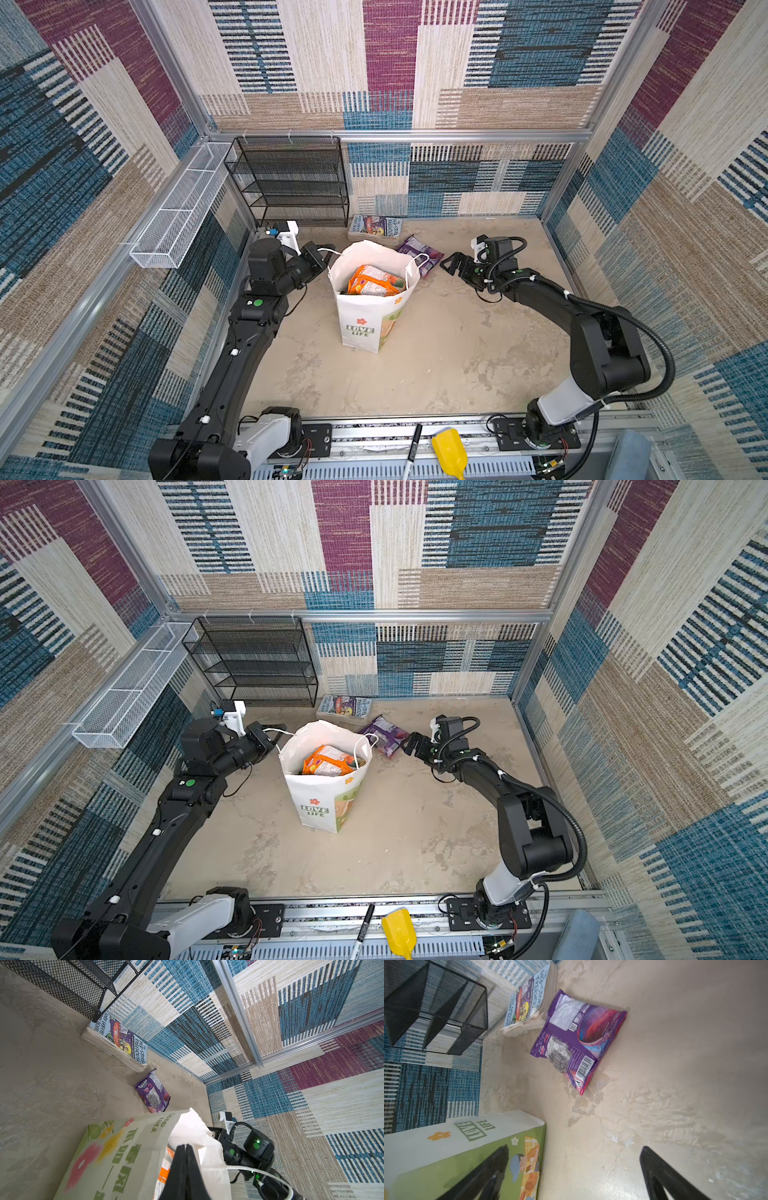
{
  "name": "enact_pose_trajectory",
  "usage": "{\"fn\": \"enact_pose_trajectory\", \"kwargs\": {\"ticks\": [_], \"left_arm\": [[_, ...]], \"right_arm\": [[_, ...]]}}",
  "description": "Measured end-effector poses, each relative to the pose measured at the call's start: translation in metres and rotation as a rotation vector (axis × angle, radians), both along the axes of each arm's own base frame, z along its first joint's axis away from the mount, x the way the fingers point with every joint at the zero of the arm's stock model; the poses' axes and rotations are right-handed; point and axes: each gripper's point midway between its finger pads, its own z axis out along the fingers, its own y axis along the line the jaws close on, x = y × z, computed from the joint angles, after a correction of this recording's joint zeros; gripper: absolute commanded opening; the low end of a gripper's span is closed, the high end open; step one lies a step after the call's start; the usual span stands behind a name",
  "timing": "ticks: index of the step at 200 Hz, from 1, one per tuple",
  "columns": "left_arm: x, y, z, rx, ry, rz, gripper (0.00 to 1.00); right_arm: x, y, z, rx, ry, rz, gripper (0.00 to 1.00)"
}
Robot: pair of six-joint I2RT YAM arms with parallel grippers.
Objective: Place the snacks into the paper bag
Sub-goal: 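Lower the right gripper onto the purple snack bag and grasp it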
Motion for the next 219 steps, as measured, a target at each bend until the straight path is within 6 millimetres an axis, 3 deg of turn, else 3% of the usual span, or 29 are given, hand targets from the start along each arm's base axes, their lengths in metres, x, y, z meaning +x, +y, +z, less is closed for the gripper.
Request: {"fn": "enact_pose_trajectory", "kwargs": {"ticks": [50,88,176,219], "left_arm": [[-0.003,-0.001,0.002,-0.013,-0.010,-0.005,0.00],[-0.003,-0.003,0.004,-0.024,-0.016,-0.017,0.00],[0.000,0.002,0.001,-0.039,-0.005,0.001,0.00],[0.001,0.003,0.000,-0.045,0.000,0.005,0.00]], "right_arm": [[0.020,0.016,-0.049,0.047,0.097,0.035,0.86],[0.028,0.024,-0.073,0.080,0.152,0.047,0.78],[0.057,0.049,-0.076,0.174,0.117,0.091,0.69],[0.069,0.062,-0.082,0.205,0.124,0.091,0.59]]}}
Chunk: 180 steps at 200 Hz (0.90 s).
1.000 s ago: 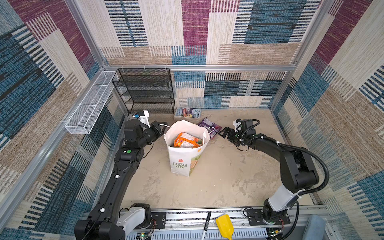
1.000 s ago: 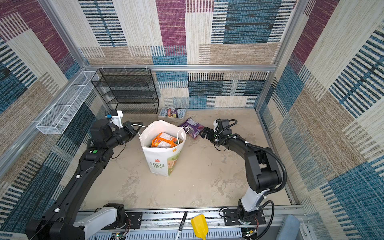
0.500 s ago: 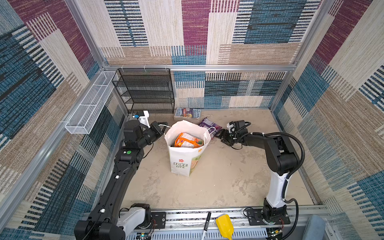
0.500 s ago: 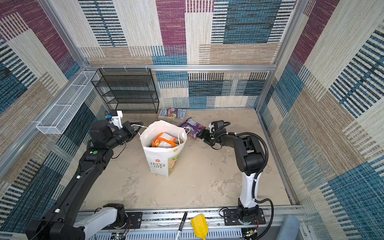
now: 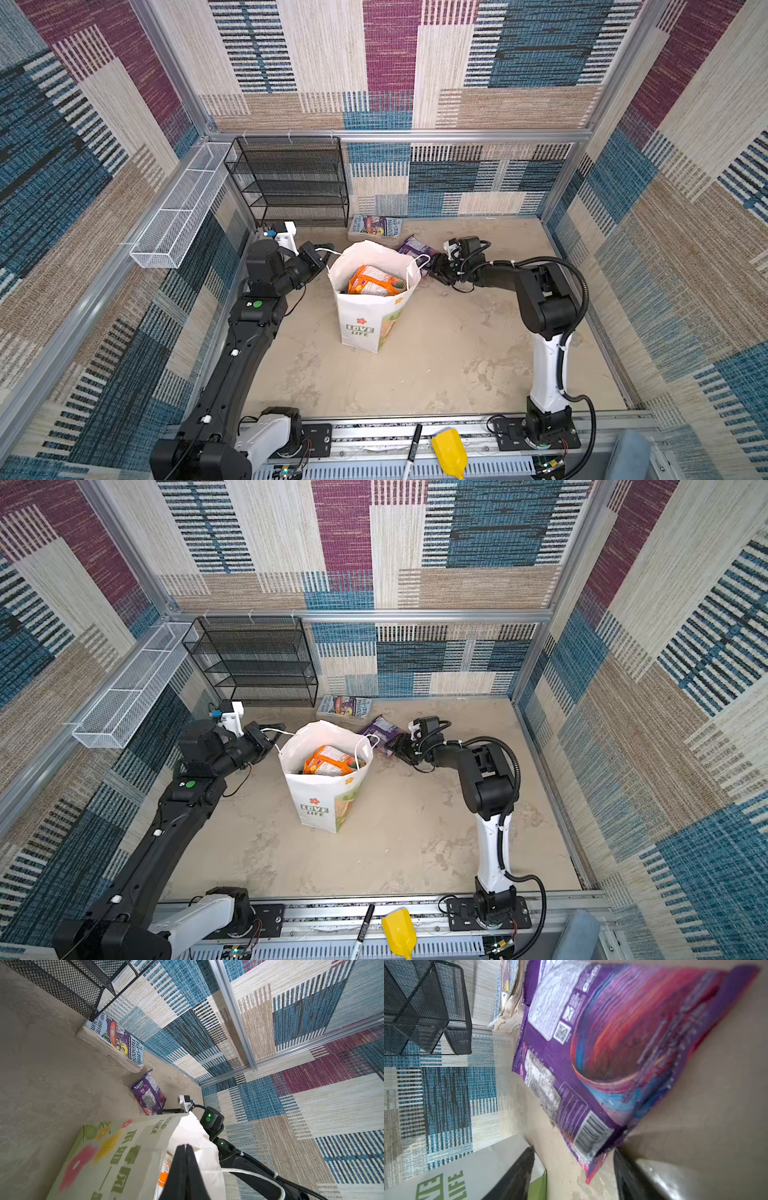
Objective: Place the snacks into the paper bag
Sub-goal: 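Lower the right gripper onto the purple snack bag and grasp it, then lift the purple bag with the right gripper and carry it over the paper bag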
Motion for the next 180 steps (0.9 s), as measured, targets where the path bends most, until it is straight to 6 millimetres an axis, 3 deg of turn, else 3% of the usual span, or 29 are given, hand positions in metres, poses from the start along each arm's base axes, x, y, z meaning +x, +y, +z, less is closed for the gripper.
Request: {"fn": "enact_pose_trajectory", "kwargs": {"ticks": [20,110,155,180], "left_arm": [[0.000,0.000,-0.001,0.000,0.001,0.000,0.00],[0.002,0.003,-0.002,0.000,0.005,0.008,0.00],[0.002,0.004,-0.002,0.000,0.006,0.010,0.00],[0.002,0.005,-0.002,0.000,0.006,0.013,0.00]], "right_arm": [[0.004,0.004,-0.002,0.015,0.005,-0.011,0.54],[0.004,0.003,-0.019,0.047,0.052,-0.066,0.09],[-0.006,-0.002,-0.014,0.027,0.067,-0.086,0.00],[-0.013,-0.007,0.006,0.019,0.051,-0.097,0.00]]}}
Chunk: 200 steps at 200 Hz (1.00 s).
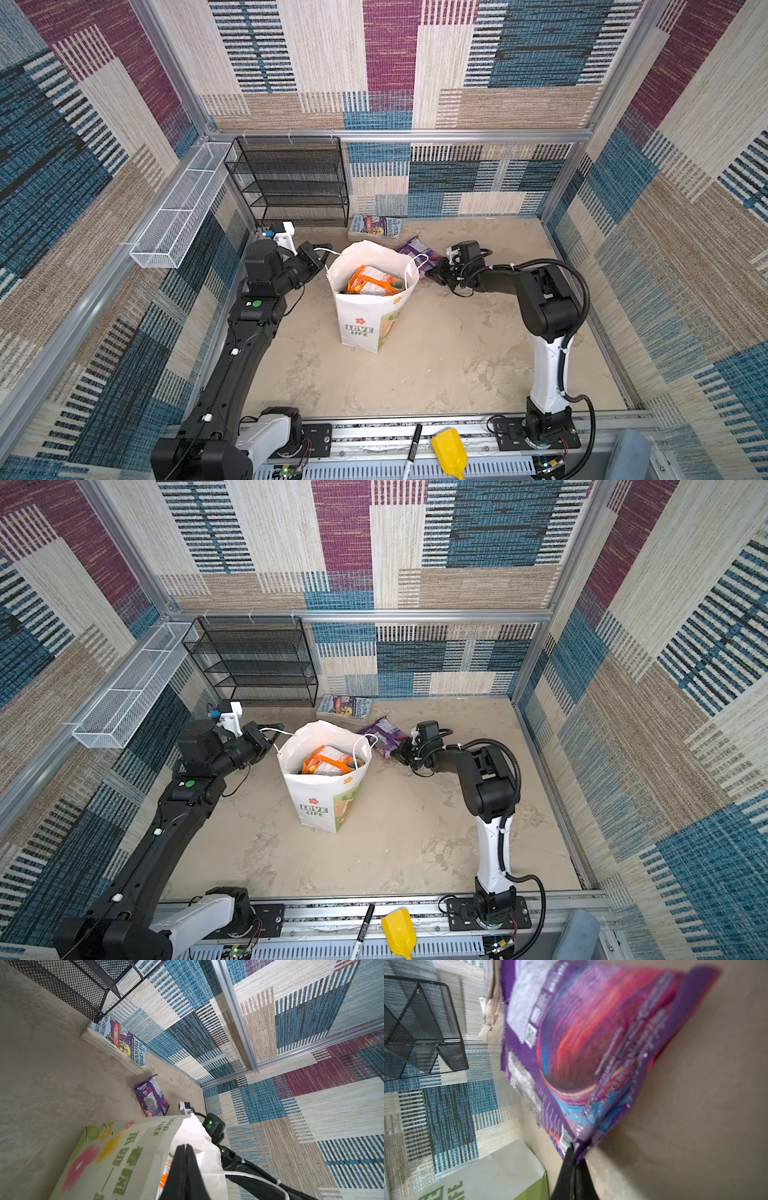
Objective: Place the snacks into the paper bag
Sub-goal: 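Lift the purple bag with the right gripper and carry it over the paper bag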
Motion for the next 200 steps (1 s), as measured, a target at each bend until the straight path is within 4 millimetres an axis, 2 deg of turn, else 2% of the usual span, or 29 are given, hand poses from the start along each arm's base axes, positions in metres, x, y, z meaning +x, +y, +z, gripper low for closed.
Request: {"fn": "enact_pose_trajectory", "kwargs": {"ticks": [44,87,136,181,200], "left_arm": [[0.000,0.001,0.000,-0.003,0.002,0.003,0.00],[0.001,0.002,0.000,-0.003,0.003,0.004,0.00],[0.001,0.002,0.001,-0.004,-0.003,0.004,0.00],[0.002,0.002,0.001,-0.004,-0.007,0.003,0.00],[0.002,0.002,0.002,-0.004,-0.009,0.003,0.00]], "right_arm": [[-0.011,-0.009,0.065,-0.014,-0.132,-0.015,0.00],[-0.029,-0.020,0.119,-0.011,-0.236,-0.042,0.00],[-0.060,-0.033,0.181,-0.012,-0.355,-0.069,0.00],[-0.087,-0.048,0.250,-0.014,-0.490,-0.105,0.00],[-0.098,-0.052,0.287,-0.001,-0.553,-0.113,0.00]]}}
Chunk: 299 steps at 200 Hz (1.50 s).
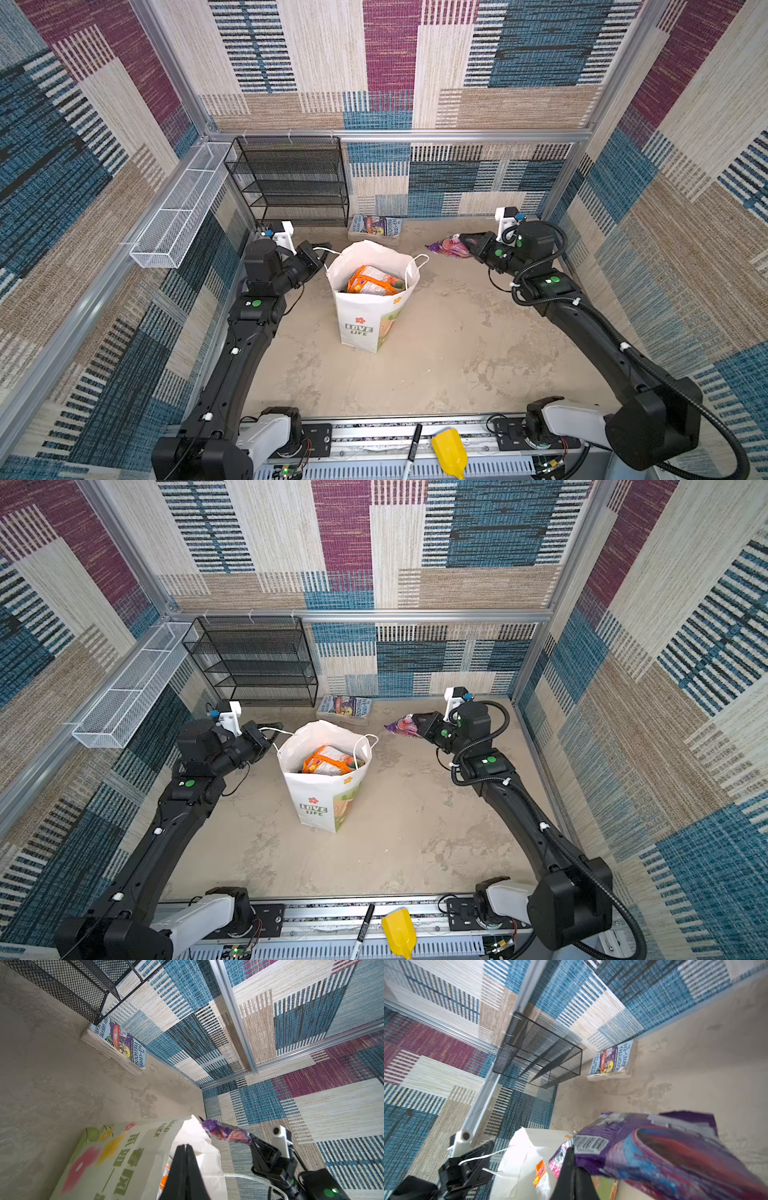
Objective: Place the snacks into the paper bag
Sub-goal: 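Lift the purple bag with the right gripper and carry it over the paper bag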
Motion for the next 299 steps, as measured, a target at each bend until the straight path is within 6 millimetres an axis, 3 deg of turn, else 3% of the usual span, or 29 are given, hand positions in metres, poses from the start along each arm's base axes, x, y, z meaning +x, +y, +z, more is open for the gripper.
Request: {"fn": "enact_pose_trajectory", "kwargs": {"ticks": [43,70,109,188,219,299], "left_arm": [[0.000,0.000,0.000,0.000,0.000,0.000,0.00],[0.000,0.000,0.000,0.000,0.000,0.000,0.00],[0.000,0.000,0.000,0.000,0.000,0.000,0.00],[0.000,0.000,0.000,0.000,0.000,0.000,0.00],[0.000,0.000,0.000,0.000,0.000,0.000,0.00],[0.000,0.000,0.000,0.000,0.000,0.001,0.00]], "right_arm": [[-0.027,0.008,0.079,0.016,-0.142,0.026,0.00],[-0.043,0.029,0.122,0.025,-0.214,0.074,0.00],[-0.059,0.075,0.152,0.032,-0.259,0.177,0.00],[-0.079,0.173,0.142,-0.013,-0.239,0.350,0.00],[-0.080,0.192,0.125,-0.037,-0.210,0.368,0.00],[-0.072,0.216,0.066,-0.078,-0.093,0.328,0.00]]}}
